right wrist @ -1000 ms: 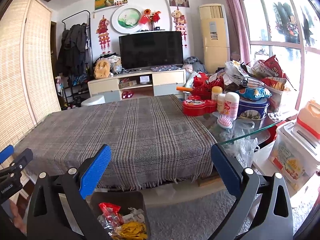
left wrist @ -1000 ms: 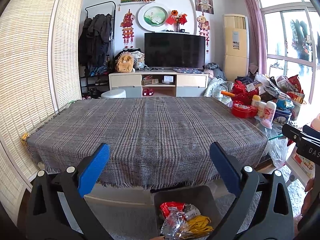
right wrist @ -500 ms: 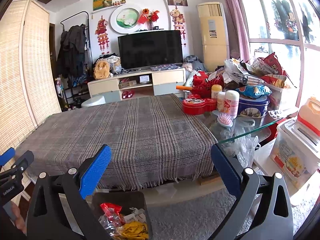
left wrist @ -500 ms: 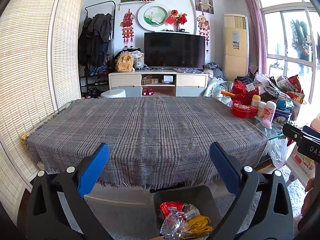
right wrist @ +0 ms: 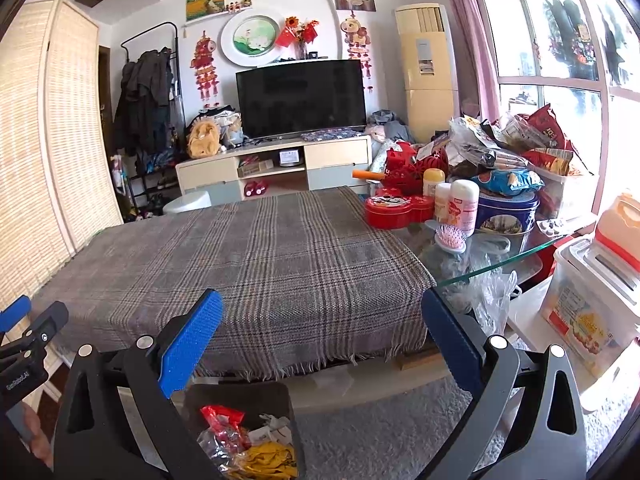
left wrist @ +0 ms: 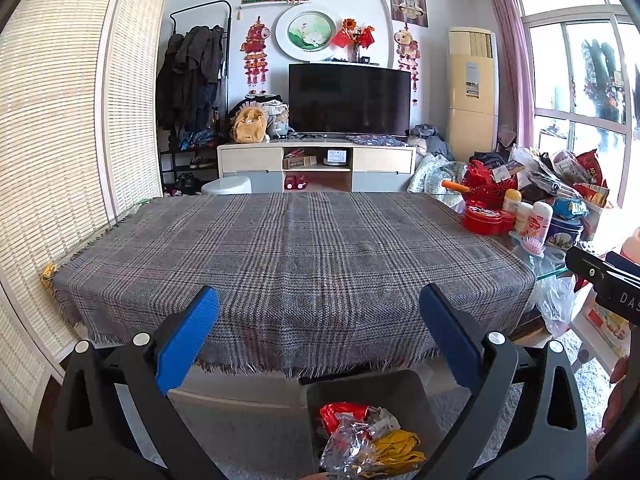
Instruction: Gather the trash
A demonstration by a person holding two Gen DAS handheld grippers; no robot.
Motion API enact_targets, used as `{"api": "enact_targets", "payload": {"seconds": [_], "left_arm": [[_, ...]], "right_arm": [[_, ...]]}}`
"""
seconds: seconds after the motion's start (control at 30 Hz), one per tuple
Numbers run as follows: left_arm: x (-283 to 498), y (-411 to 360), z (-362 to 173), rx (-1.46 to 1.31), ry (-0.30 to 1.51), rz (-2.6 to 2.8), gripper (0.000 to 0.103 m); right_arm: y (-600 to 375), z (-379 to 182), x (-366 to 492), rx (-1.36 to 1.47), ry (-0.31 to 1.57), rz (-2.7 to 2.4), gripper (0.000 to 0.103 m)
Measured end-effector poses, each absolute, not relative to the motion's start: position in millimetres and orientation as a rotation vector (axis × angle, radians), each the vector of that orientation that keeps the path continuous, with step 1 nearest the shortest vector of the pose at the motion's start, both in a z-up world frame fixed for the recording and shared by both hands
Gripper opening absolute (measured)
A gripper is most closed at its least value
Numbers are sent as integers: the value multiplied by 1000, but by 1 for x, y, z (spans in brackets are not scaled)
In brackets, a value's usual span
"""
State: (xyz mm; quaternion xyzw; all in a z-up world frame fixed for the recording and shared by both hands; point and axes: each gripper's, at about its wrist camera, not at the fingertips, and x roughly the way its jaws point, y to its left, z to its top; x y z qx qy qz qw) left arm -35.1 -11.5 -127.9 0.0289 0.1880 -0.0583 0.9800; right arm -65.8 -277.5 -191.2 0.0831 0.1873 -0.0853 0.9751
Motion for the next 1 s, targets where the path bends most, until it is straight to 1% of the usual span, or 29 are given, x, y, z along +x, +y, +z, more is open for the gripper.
{"api": "enact_targets", "payload": {"seconds": [1.0], "left_arm": [[-34,-12,-130,65,380,-118,95]], "right_arm": [[-278,-194,-62,165,396,-173,100]]}}
